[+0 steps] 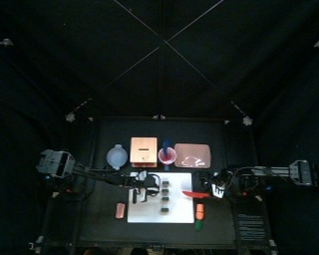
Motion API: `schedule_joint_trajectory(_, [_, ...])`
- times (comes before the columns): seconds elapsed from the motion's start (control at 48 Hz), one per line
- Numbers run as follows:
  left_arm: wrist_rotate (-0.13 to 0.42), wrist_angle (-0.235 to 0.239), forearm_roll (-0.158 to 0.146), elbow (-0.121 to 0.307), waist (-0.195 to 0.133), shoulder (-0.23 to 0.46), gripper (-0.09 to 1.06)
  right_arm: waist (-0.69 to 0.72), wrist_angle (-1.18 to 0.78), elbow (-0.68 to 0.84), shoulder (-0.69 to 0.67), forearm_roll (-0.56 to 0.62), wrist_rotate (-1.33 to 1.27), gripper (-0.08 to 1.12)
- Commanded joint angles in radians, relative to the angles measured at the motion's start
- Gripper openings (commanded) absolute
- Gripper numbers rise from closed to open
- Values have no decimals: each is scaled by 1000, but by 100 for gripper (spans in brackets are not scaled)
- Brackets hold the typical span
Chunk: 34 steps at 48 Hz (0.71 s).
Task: Place sushi on board then cut the sushi with the knife then place the pieces on the plate
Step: Place the 4 sushi pieces on the plate
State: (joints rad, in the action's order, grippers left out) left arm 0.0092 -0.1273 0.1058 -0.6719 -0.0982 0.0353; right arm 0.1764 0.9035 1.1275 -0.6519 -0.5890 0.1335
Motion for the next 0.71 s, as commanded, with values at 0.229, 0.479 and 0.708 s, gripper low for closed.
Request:
schedule_joint_trajectory(0.229, [-2,-9,-2,12,3,-14,68,20,26,5,0,0,5,41])
schedule_joint_trajectory(0.479, [0,-9,-3,11,3,-14,68,49,49,-5,-5,32,3,67])
schedule_joint_trajectory(0.708, [2,-9,-3,6,3,-15,67,80,112,-29,-20,84,3,74])
